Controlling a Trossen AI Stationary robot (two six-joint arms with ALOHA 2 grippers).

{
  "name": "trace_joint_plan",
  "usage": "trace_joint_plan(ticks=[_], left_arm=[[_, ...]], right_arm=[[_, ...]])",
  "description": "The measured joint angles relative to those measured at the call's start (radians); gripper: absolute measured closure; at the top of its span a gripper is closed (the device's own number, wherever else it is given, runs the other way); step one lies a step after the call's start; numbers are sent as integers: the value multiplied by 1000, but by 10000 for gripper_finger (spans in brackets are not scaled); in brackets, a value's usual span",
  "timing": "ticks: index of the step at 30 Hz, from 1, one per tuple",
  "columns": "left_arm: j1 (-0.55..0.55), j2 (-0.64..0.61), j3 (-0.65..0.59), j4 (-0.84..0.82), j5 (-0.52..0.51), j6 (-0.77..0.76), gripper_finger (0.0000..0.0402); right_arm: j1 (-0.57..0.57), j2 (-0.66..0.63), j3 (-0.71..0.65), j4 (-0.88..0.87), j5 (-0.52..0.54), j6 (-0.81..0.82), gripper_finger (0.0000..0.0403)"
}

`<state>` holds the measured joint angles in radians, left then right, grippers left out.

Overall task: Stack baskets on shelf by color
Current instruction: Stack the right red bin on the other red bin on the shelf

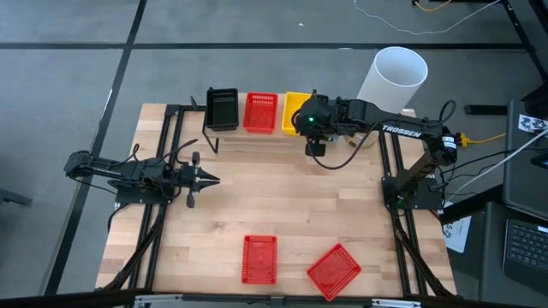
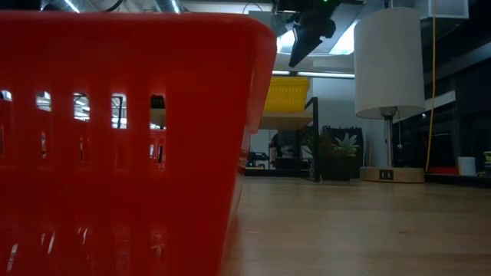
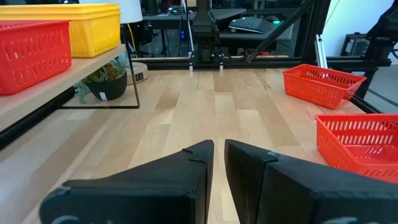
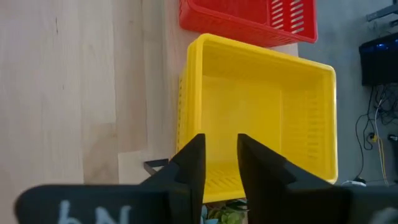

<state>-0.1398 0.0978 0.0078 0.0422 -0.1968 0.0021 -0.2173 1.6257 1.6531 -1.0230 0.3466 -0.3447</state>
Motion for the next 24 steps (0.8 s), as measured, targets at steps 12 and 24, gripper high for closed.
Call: trace_joint_plan(ticks=[12, 24], left_arm=[[0, 0, 0, 0, 0, 0, 370], [0, 0, 0, 0, 0, 0, 370]], right_arm=[[39, -5, 122, -89, 3, 50, 302], [43, 2, -46, -11, 242, 151, 302]])
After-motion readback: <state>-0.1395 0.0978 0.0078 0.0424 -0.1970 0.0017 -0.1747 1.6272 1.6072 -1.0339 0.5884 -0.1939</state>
